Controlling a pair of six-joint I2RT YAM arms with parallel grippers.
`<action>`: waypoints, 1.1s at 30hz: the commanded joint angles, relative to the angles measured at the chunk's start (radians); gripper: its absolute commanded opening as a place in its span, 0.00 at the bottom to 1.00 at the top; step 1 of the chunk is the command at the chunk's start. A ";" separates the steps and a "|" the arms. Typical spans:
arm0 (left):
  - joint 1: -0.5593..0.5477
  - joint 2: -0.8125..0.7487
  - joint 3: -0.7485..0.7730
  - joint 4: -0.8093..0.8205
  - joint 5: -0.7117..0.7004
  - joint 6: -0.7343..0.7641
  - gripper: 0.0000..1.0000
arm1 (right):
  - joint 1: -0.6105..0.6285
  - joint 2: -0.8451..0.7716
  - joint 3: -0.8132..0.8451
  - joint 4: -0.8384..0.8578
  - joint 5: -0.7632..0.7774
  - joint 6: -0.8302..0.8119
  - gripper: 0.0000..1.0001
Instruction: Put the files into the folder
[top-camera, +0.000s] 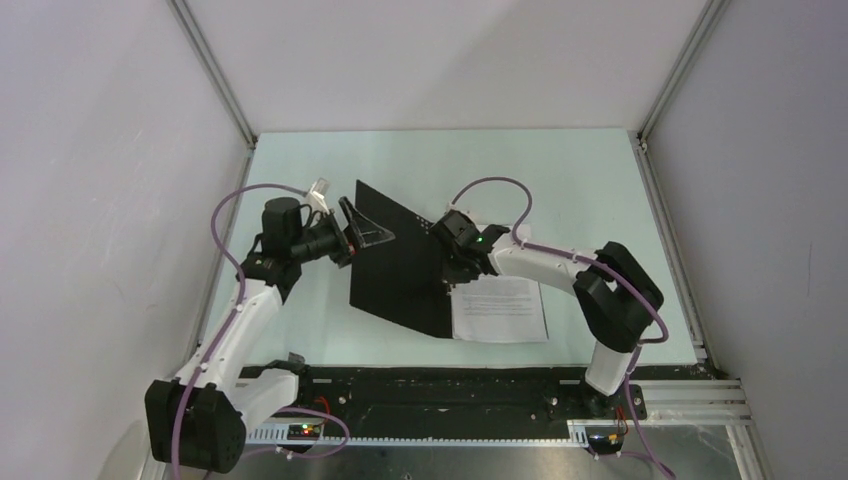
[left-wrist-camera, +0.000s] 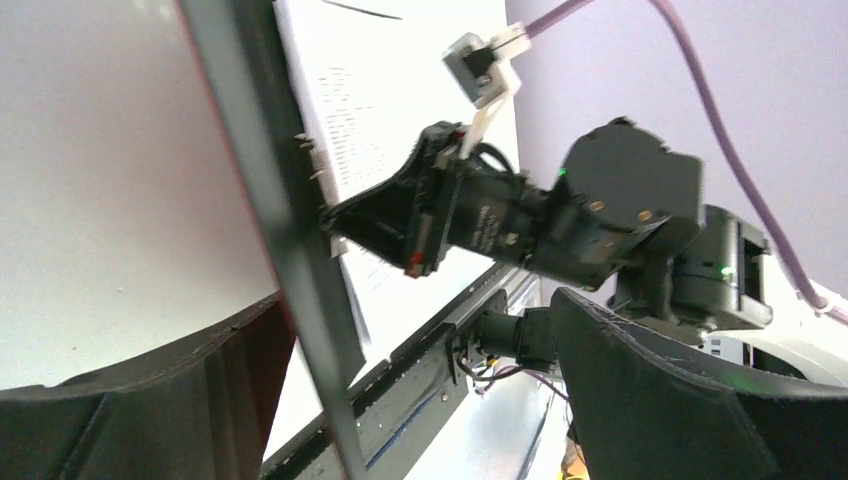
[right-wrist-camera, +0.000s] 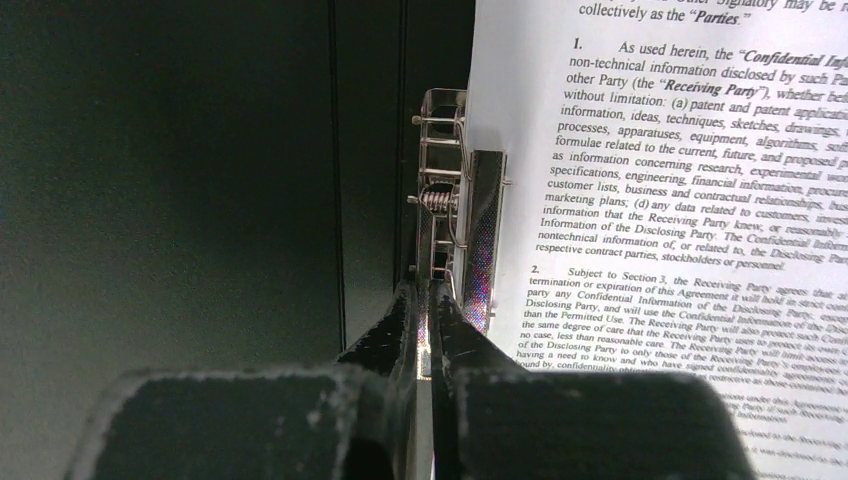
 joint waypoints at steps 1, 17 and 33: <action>-0.044 -0.030 0.074 -0.006 -0.047 -0.011 1.00 | 0.054 0.045 0.010 0.184 -0.070 0.101 0.00; -0.196 -0.015 0.194 -0.048 -0.137 0.030 1.00 | 0.052 -0.075 -0.010 0.192 -0.087 0.165 0.64; -0.492 0.321 0.366 0.108 -0.238 0.045 1.00 | -0.209 -0.798 -0.265 -0.163 0.216 0.133 0.86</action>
